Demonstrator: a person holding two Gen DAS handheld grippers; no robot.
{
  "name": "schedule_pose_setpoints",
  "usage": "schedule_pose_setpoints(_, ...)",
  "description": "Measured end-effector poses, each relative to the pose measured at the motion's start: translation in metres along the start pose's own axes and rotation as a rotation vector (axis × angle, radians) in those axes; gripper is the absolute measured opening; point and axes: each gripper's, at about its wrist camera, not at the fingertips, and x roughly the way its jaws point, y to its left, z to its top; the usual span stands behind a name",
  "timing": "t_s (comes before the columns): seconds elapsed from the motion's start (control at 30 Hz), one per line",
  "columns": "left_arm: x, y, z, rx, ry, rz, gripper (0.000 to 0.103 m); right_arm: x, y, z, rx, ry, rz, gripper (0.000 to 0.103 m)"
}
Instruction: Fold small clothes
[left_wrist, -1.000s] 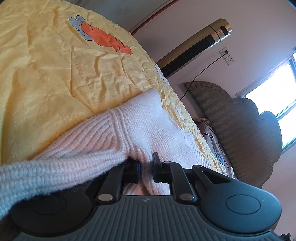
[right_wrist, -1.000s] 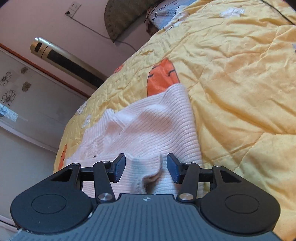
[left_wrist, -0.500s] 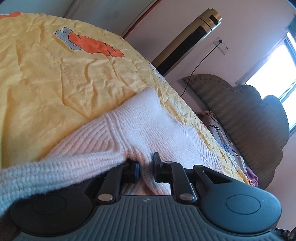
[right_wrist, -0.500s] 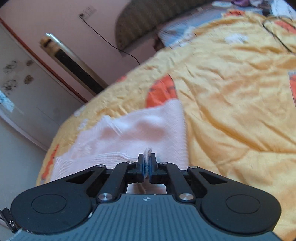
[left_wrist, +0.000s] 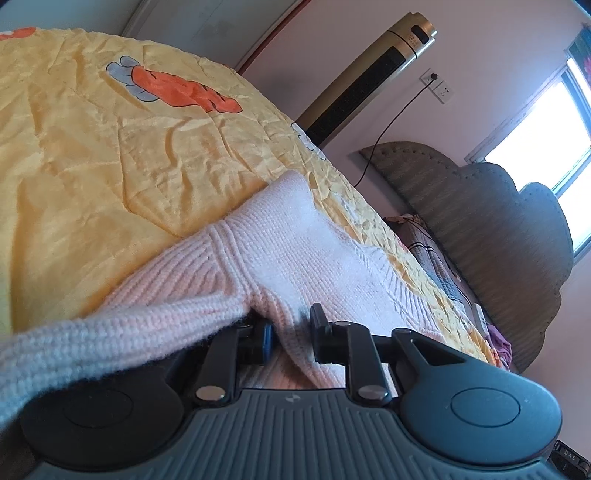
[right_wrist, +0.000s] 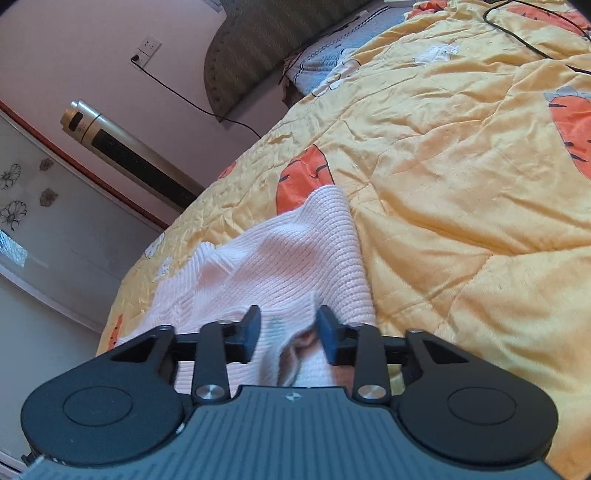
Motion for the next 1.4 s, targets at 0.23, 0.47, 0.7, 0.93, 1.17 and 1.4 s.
schedule_pose_setpoints(0.23, -0.079, -0.002, -0.018, 0.223, 0.052, -0.044, 0.056, -0.095, -0.004, -0.05, 0.006, -0.054, 0.062, 0.063)
schedule_pose_setpoints(0.47, -0.146, 0.002, -0.043, 0.443, 0.093, -0.004, 0.063, -0.149, -0.012, -0.134, 0.078, 0.098, 0.118, 0.062)
schedule_pose_setpoints(0.7, -0.18, 0.02, -0.046, 0.488, 0.06, 0.138, 0.064, -0.192, -0.015, -0.179, 0.085, 0.128, 0.032, 0.064)
schedule_pose_setpoints(0.93, -0.201, 0.043, -0.054, 0.471, 0.08, 0.21, 0.064, -0.194, -0.006, -0.209, 0.054, 0.199, 0.055, 0.054)
schedule_pose_setpoints(1.17, -0.212, 0.06, -0.06, 0.475, 0.16, 0.233, 0.064, -0.184, 0.0, -0.224, -0.006, 0.193, 0.049, 0.025)
schedule_pose_setpoints(1.4, -0.206, 0.056, -0.063, 0.497, 0.17, 0.232, 0.065, -0.186, -0.015, -0.227, 0.08, 0.163, 0.097, 0.024)
